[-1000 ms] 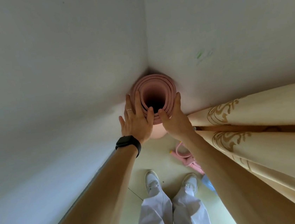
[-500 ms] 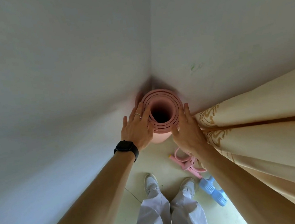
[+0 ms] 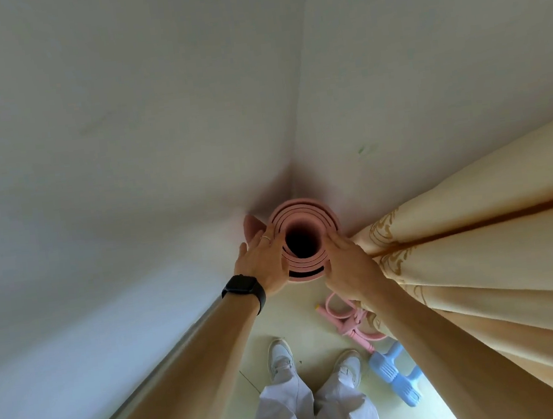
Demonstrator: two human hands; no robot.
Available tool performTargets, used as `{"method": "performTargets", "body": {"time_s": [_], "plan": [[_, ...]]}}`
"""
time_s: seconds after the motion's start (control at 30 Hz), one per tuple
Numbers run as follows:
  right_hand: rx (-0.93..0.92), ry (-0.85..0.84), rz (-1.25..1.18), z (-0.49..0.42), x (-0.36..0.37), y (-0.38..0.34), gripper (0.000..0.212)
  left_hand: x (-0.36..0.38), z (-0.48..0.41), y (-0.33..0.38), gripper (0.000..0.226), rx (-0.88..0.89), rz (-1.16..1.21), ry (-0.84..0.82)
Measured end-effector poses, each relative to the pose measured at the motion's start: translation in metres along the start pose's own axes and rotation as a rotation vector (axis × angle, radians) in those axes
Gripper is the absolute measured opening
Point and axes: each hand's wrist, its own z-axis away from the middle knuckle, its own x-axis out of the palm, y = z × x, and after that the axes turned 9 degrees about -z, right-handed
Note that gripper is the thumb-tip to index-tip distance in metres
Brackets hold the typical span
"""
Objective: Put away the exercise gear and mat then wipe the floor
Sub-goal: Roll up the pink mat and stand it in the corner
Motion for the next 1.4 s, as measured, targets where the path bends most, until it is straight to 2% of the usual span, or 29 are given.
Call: {"method": "performTargets", "body": {"time_s": [0.2,0.4,0.57,0.67,0.9,1.07,1.2,1.4], "plan": [[-0.025,0.027,-0.08,0.05,-0.021,-0.022,0.058,-0.024,0.045,-0.005,0.064,-0.036,0.058,0.008],[-0.153,0.122,-0.063,0.133,-0.101,-0.078,0.048,-0.113,0.127,0.005,0.058,-0.08,0.091,0.238],[-0.347,0.3,-0.001,0.205,-0.157,-0.128,0.043,-0.163,0.22,0.01,0.057,-0.149,0.021,0.46],[-0.493,0.344,-0.019,0.236,-0.177,-0.151,0.042,-0.175,0.274,0.018,0.058,-0.24,0.049,0.587],[-0.901,0.375,0.0,0.285,-0.169,-0.183,0.047,-0.144,0.4,0.045,0.056,-0.564,0.113,0.742],[-1.093,0.256,-0.008,0.336,-0.112,-0.207,0.034,-0.079,0.52,0.069,0.053,-0.825,0.17,0.742],[-1.202,0.021,0.091,0.4,-0.056,-0.251,0.038,-0.024,0.628,0.086,0.051,-1.099,0.226,0.764],[-1.498,-0.353,0.201,0.551,0.048,-0.312,0.041,0.068,0.808,0.146,0.05,-1.51,0.244,0.77]]}}
